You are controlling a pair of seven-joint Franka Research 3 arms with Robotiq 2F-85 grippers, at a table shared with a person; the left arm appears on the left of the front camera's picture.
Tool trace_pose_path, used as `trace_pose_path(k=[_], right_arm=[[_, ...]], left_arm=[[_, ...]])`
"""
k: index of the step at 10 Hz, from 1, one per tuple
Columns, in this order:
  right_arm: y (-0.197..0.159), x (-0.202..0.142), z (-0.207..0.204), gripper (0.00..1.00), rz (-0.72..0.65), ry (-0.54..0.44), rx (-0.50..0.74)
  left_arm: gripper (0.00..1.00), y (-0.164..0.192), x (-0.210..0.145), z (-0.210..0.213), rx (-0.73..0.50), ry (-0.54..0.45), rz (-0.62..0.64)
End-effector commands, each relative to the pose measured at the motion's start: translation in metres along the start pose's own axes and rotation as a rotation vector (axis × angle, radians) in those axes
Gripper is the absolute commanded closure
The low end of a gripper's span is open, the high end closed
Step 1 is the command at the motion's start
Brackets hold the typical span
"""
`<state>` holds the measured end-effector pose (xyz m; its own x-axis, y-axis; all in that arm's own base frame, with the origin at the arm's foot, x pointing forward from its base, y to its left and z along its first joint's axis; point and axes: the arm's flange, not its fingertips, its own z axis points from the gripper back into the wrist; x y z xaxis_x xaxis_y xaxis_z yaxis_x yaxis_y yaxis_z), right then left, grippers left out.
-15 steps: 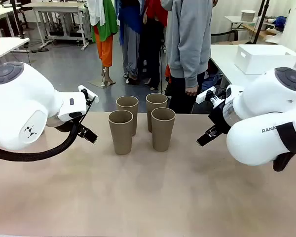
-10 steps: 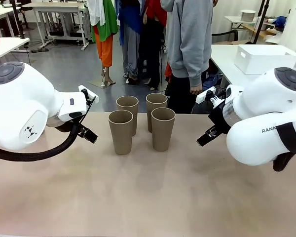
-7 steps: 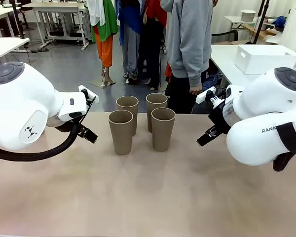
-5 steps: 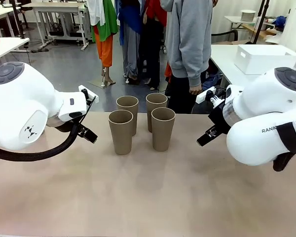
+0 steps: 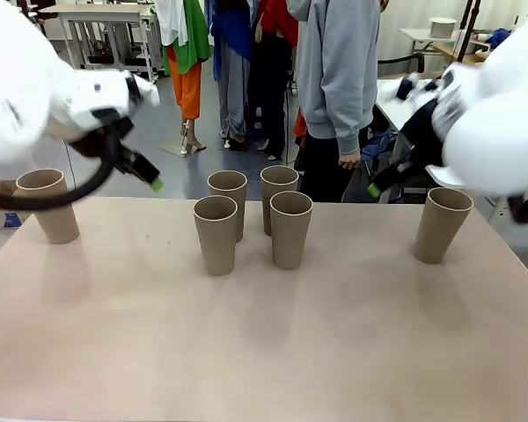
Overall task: Stack the cups and store them in the basket.
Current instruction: Pick up two Reusable plastic cups , one in each hand.
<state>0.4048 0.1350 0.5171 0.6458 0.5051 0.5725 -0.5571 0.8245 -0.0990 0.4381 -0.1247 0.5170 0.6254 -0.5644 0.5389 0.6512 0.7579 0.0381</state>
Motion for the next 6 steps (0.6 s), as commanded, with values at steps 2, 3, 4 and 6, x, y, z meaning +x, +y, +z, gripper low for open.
trace_pose_path(k=[2,3,4,6], right_arm=[[-0.064,-0.036,0.068,0.00,0.074,-0.063,0.131],[-0.089,-0.054,0.087,0.00,0.098,-0.112,0.169],[-0.111,-0.076,0.103,0.00,0.116,-0.159,0.210],[-0.144,-0.112,0.116,0.00,0.162,-0.243,0.255]], left_arm=[[0.00,0.073,-0.003,0.047,-0.224,0.044,-0.109],[0.00,0.093,-0.016,0.062,-0.287,0.023,-0.142],[0.00,0.114,-0.031,0.082,-0.339,-0.020,-0.207],[0.00,0.150,-0.061,0.109,-0.397,-0.097,-0.262]])
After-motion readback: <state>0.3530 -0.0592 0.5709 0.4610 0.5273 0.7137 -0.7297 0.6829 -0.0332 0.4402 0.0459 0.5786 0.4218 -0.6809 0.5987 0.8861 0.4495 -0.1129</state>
